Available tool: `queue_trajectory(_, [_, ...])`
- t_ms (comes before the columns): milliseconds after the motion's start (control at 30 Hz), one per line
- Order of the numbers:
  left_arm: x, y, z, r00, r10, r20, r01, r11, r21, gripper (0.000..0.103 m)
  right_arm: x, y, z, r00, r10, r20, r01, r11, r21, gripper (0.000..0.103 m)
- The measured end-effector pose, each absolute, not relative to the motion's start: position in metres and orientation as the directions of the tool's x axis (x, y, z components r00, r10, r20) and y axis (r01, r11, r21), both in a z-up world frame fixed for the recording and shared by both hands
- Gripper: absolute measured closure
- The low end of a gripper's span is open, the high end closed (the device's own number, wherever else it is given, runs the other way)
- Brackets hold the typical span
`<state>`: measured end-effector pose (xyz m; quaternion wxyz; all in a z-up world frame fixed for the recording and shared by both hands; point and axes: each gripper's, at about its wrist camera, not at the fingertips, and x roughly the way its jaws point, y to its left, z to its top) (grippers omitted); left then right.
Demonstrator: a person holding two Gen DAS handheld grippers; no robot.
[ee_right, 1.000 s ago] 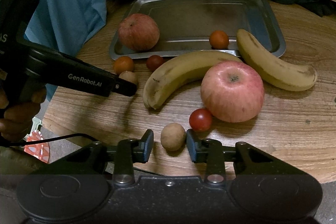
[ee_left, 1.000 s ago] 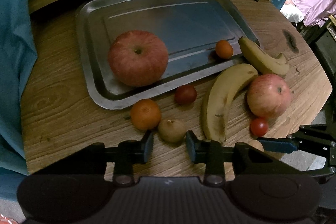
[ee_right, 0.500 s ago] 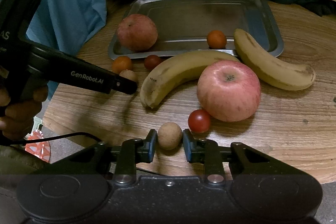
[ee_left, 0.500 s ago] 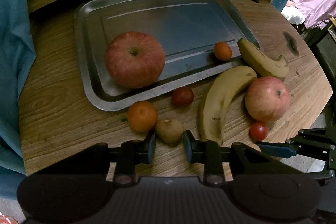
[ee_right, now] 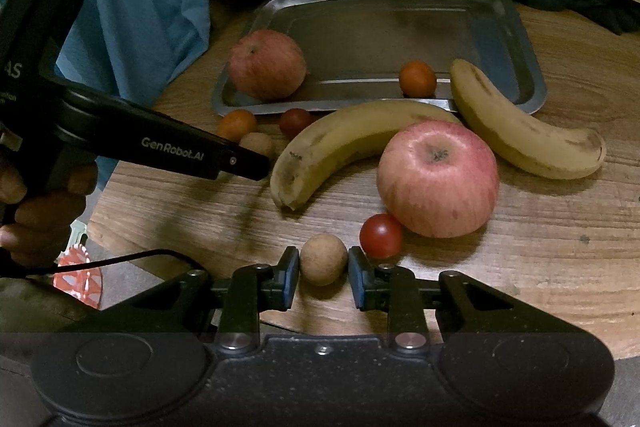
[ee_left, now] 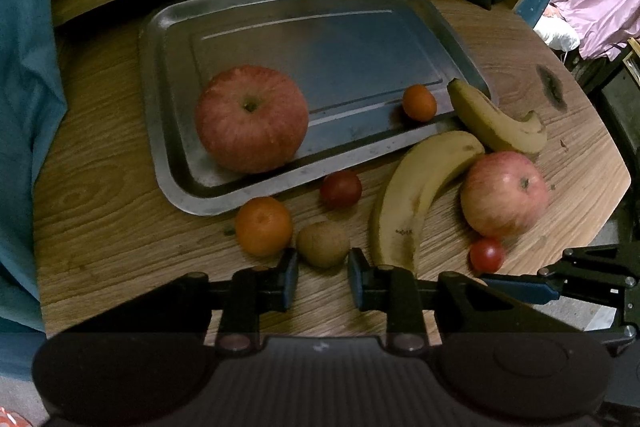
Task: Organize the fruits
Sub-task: 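Carry the kiwi with the right gripper while the left carries the tangerine toward the tray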
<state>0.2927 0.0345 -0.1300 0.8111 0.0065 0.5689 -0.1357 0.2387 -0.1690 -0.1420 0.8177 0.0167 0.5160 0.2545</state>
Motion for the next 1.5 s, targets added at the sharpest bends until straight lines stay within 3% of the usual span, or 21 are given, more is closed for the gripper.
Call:
queue_trajectory(300, [0.297, 0.031, -0.132, 0.304, -0.209, -0.929, 0.203, 0.968, -0.151, 0.061, 0.242, -0.168, -0.142, 0.314, 0.444, -0.839, -0.420, 0.858, 0.297, 0.075])
queue_trajectory(767, [0.298, 0.038, -0.133, 0.303, -0.222, -0.927, 0.133, 0.973, -0.189, 0.060, 0.248, -0.170, -0.131, 0.300, 0.465, -0.833, -0.490, 0.824, 0.283, 0.075])
queue_trajectory(1067, [0.297, 0.064, -0.127, 0.333, -0.149, -0.931, 0.032, 0.989, -0.147, 0.058, 0.259, -0.162, -0.126, 0.286, 0.499, -0.818, -0.546, 0.786, 0.288, 0.075])
queue_trajectory(1433, [0.309, 0.059, -0.131, 0.343, -0.140, -0.929, 0.046, 0.990, -0.132, 0.058, 0.281, -0.159, -0.119, 0.298, 0.507, -0.809, -0.586, 0.766, 0.265, 0.075])
queue_trajectory(1500, [0.312, 0.057, -0.131, 0.342, -0.135, -0.930, 0.047, 0.991, -0.127, 0.062, 0.285, -0.160, -0.118, 0.302, 0.508, -0.807, -0.589, 0.765, 0.260, 0.075])
